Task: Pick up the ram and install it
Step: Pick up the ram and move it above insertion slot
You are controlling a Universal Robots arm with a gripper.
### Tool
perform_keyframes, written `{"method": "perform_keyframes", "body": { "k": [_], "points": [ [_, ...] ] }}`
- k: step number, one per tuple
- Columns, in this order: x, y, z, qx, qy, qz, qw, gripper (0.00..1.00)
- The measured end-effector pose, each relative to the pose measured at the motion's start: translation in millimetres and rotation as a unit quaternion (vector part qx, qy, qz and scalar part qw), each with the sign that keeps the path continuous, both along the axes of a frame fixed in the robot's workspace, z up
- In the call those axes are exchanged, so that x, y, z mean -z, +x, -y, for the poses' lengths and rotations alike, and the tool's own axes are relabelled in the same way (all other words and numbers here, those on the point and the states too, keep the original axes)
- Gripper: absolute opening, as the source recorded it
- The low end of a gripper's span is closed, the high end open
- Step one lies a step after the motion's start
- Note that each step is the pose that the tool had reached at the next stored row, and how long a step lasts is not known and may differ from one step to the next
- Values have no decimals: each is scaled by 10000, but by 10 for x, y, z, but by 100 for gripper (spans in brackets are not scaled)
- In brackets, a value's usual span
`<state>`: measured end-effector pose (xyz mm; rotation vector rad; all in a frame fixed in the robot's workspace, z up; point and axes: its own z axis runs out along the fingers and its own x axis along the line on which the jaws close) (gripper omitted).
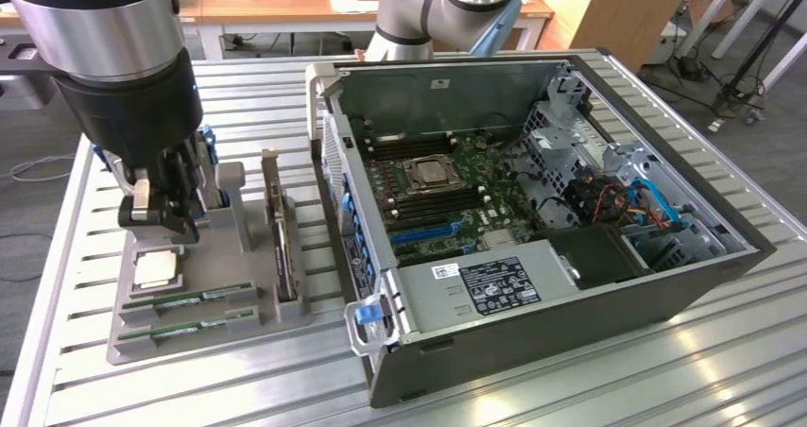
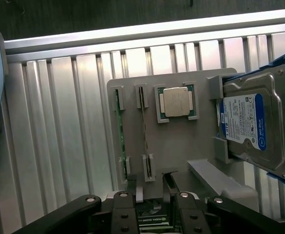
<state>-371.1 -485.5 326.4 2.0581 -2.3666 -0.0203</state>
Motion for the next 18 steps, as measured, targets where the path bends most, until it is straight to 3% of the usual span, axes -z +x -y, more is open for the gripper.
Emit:
{"method": "perform_keyframes", "body": {
  "k": [18],
  "points": [
    [249, 0, 2, -1, 0, 0, 10000, 36]
  ]
}}
